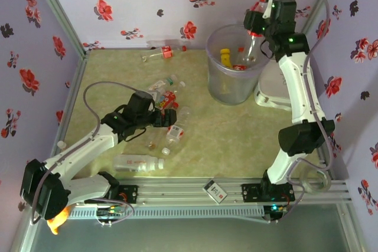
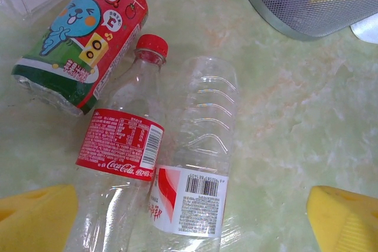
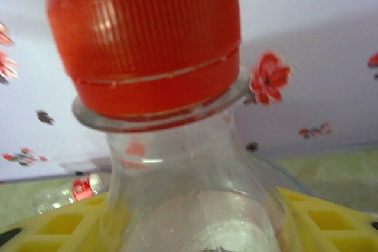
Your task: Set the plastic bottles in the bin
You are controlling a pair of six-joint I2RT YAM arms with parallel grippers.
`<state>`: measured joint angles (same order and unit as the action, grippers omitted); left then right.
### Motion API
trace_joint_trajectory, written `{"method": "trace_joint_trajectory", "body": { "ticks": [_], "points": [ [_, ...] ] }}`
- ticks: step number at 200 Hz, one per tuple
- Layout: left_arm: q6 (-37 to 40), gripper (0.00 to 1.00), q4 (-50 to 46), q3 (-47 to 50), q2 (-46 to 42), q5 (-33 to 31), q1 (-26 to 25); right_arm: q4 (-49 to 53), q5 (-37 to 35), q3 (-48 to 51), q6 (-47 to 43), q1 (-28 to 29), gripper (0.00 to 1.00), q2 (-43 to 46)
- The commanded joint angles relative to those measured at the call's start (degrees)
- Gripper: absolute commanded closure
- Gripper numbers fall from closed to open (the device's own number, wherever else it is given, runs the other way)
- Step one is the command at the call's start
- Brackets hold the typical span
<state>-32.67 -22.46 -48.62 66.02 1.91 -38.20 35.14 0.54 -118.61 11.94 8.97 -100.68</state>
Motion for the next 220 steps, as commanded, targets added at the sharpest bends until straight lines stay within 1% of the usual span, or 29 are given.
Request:
{"method": "trace_joint_trajectory", "body": {
  "ticks": [1,58,91,135,163,174,190,197,208,220],
  "points": [
    [-0.6,0.0,-1.2,-0.3,0.6,-0.5,0.3,1.5,0.0,2.9,-2.4,-0.3,0.75,-0.5],
    [-0.9,0.0,-0.5,-0.2,2.1,-0.4,0.4,0.2,2.0,10.7,-2.6,-0.6,0.75,-0.8],
    [-1.1,0.0,0.5,-0.3,2.6,0.1,0.4,0.2,4.2,12.6,-2.3,-0.6,0.75,-3.3],
    [-1.1,0.0,0.7,-0.3,3.2,0.2,0.4,-1.1,5.0,15.2,-1.5,-0.6,0.75,-6.1],
    [-1.1,0.0,0.8,-0.3,3.4,0.3,0.4,-1.3,5.2,16.3,-1.6,-0.5,0.73,-8.2],
    [-1.0,0.0,0.8,-0.4,3.5,0.3,0.4,-1.6,5.2,16.9,-1.5,-0.5,0.71,-9.0],
    [-1.1,0.0,0.9,-0.3,3.5,0.3,0.4,-1.7,5.1,17.0,-1.5,-0.6,0.64,-10.0],
    [-1.1,0.0,1.0,-0.2,3.5,0.3,0.4,-1.6,5.0,16.9,-1.4,-0.5,0.59,-10.5],
    [-1.1,0.0,0.9,-0.2,3.6,0.2,0.4,-1.3,4.8,16.5,-1.4,-0.5,0.48,-11.2],
    [-1.0,0.0,0.9,-0.3,3.6,0.3,0.4,-0.8,4.7,15.9,-1.4,-0.5,0.38,-11.9]
  ]
}}
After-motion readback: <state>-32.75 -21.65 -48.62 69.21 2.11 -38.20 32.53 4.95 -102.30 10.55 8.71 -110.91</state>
